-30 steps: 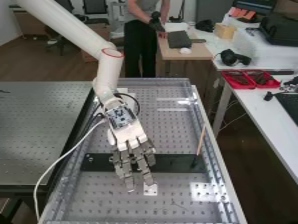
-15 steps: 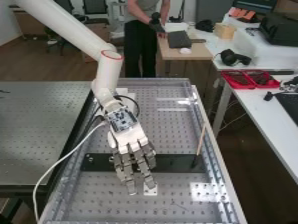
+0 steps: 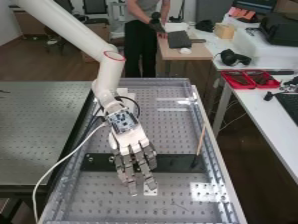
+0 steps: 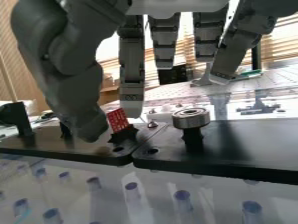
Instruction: Grab the pcb board and place it in the clear container
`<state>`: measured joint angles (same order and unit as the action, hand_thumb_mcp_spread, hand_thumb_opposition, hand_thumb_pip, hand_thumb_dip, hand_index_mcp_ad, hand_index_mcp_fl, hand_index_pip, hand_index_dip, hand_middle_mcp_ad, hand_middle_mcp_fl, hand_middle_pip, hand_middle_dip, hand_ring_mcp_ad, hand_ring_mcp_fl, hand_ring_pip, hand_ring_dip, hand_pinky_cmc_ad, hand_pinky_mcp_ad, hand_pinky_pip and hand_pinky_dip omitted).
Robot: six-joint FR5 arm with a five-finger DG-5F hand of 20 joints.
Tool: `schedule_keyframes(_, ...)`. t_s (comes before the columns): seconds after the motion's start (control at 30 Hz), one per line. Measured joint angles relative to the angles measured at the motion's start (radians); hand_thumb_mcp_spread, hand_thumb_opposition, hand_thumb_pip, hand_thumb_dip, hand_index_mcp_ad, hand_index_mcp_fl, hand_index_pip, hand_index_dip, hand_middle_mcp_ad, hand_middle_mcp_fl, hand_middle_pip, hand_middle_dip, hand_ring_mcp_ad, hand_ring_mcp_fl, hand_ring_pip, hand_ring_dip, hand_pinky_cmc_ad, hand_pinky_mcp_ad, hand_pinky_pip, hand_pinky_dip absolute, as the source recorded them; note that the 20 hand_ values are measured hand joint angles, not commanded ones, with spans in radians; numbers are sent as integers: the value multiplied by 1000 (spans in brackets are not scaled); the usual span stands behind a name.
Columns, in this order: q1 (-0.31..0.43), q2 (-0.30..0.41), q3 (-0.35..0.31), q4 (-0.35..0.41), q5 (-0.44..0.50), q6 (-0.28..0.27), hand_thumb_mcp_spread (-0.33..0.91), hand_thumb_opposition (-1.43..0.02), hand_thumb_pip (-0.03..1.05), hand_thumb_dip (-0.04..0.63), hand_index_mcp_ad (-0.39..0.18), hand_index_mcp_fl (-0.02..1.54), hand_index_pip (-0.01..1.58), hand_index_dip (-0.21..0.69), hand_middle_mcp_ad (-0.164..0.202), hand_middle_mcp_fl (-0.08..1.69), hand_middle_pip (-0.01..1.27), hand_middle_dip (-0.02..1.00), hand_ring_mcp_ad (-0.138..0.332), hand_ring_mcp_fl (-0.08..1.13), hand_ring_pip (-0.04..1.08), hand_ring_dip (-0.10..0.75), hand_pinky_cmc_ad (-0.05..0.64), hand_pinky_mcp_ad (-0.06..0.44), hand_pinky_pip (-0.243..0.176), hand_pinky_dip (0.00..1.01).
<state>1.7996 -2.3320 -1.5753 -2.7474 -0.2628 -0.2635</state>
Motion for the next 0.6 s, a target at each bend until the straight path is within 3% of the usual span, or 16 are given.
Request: schedule_keyframes(0.6, 6, 4, -3, -7, 9, 0, 374, -833, 700, 251, 10, 105, 1557, 86, 99, 37, 136, 120, 241, 7, 106, 12, 312, 197, -106, 747)
